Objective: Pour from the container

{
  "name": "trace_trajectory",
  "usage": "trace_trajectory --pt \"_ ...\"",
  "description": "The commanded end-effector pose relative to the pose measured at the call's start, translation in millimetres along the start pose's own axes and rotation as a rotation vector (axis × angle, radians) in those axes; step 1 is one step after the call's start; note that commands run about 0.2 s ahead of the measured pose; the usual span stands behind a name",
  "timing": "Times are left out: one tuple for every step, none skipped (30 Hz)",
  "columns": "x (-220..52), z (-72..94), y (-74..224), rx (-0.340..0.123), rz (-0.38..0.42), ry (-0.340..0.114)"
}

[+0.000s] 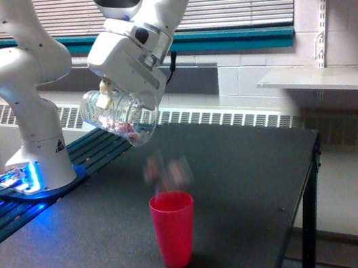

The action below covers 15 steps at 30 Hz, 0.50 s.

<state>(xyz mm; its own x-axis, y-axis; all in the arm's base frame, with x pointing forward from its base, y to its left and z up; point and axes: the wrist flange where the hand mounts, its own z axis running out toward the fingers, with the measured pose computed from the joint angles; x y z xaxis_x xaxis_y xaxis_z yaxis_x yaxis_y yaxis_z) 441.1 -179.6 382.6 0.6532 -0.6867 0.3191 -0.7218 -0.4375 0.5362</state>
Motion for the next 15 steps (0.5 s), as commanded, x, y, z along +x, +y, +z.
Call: trace_trajectory --pt "1.6 -3.0 0.3 -0.008 -0.002 0.009" --pt "1.6 -3.2 0.1 -0.007 -0.002 0.010" --pt "1.6 -3.7 -0.2 -0.007 -0.003 0.010" --pt "1.7 -3.9 -0.7 -0.006 -0.004 0.010" --pt "1.9 -4.0 -0.9 -0.005 -0.004 0.011" --pt "2.7 -4.8 -1.1 -0.004 -0.005 0.014" --pt "3.1 -5.2 -1.5 -0.004 -0.006 0.014" --pt "3.1 -4.7 -1.9 -0.003 -0.007 0.013" --pt "3.2 -4.5 -2.0 -0.003 -0.007 0.013" --pt "3.8 -5.1 -2.2 -0.003 -0.009 0.015" --pt "4.3 -5.1 -2.2 -0.003 -0.009 0.015" --pt "4.3 -4.8 -2.1 -0.004 -0.009 0.014" --pt "4.6 -5.1 -2.0 -0.005 -0.009 0.014" --pt "5.1 -5.7 -1.9 -0.005 -0.010 0.016" --pt "5.5 -6.1 -1.6 -0.006 -0.010 0.016"
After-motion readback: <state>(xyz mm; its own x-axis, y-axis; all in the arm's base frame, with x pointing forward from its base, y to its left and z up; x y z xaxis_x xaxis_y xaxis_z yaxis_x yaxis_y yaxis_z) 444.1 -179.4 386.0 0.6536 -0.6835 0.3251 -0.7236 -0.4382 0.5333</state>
